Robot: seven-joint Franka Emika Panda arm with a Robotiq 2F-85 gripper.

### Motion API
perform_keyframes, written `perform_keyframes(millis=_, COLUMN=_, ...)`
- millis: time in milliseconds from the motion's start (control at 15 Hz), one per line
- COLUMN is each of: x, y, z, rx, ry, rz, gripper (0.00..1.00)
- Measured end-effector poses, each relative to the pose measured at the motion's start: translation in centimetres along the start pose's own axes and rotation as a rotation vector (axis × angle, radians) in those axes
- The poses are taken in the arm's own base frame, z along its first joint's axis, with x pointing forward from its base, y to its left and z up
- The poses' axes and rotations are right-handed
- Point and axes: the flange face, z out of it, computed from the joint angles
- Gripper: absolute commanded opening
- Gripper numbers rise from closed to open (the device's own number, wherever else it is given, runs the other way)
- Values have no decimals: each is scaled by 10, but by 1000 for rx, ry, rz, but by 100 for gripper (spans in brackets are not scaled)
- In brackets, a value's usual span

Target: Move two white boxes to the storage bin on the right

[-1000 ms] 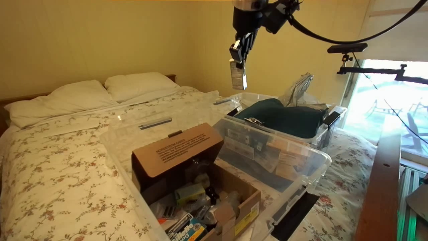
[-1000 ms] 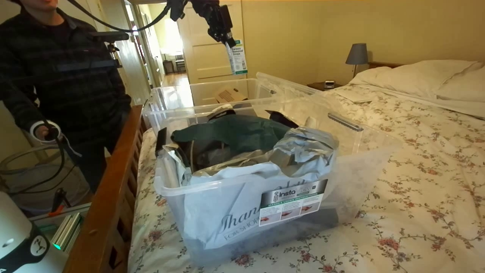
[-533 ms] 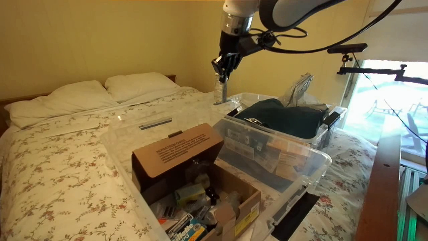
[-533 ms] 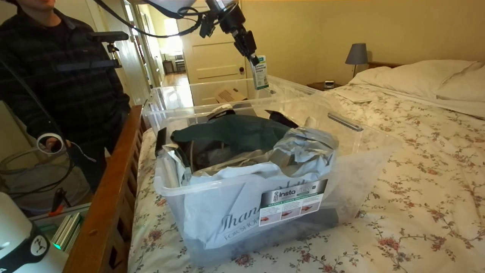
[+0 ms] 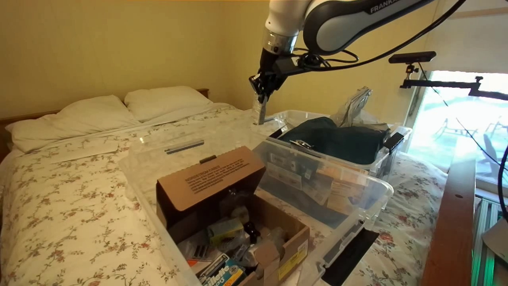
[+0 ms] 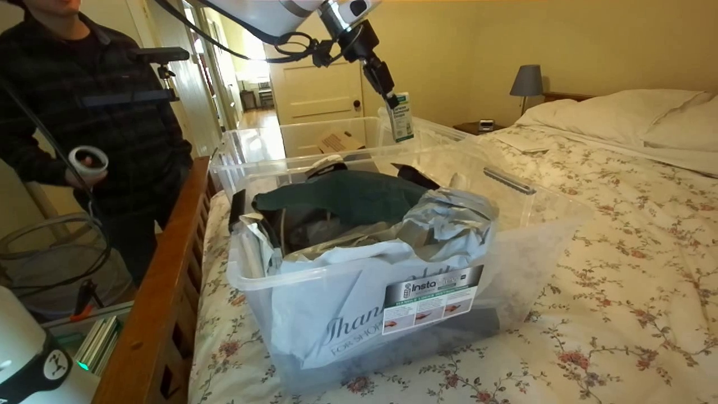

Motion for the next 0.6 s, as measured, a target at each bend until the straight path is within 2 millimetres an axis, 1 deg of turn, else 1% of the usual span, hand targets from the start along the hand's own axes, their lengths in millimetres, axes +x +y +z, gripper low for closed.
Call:
perform_keyframes(millis=67, x=-1, y=-2, z=0, rx=1, ry=-1, rz=-3, gripper=5)
perform_keyframes(millis=267, x=-6, y=-11, z=-4, rx=25, ry=1, rz=-11, gripper=5)
perform_keyframes(millis=400, x=-5, y=-16, z=-8, rx=69, ry=10, rz=-17, gripper=5)
perform_keyframes(millis=467, x=-1, y=-14, z=-8, rx=84, ry=16, rz=-26, gripper=5)
perform_keyframes(millis=600, x=12, y=4, z=-3, rx=77, ry=26, rz=-46, gripper=5)
